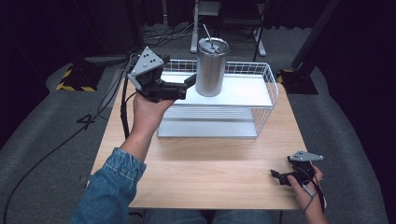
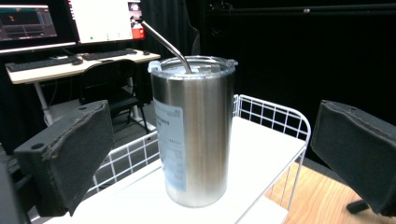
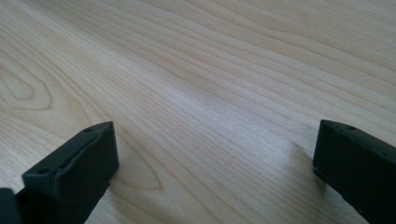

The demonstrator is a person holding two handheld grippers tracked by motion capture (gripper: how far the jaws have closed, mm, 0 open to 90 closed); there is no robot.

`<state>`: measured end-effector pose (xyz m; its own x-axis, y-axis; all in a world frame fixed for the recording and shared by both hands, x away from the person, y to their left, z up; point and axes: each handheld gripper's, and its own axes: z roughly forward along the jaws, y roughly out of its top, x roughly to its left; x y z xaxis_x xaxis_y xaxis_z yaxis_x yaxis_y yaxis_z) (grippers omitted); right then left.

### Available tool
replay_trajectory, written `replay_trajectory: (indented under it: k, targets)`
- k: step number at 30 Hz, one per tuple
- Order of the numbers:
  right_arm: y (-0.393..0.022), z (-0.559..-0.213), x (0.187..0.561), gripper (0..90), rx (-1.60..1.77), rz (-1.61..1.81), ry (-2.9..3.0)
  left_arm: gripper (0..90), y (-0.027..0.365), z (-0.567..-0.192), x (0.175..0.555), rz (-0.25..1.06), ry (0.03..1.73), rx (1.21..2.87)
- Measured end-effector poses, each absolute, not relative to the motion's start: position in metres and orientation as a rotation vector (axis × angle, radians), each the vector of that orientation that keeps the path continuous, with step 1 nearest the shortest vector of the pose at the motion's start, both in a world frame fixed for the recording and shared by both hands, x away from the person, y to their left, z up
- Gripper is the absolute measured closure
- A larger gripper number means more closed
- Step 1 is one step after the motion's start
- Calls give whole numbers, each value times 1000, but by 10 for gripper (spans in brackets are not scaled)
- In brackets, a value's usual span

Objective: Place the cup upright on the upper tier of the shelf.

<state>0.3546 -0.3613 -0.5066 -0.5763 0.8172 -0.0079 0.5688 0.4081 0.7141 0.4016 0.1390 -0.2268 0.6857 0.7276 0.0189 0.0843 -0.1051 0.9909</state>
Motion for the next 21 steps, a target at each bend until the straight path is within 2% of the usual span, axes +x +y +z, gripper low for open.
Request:
replay_trajectory:
  k: [21]
  targets:
    - [-361,-507,355,4,1195,966,2313,1,189,-262,347,650,704,1670]
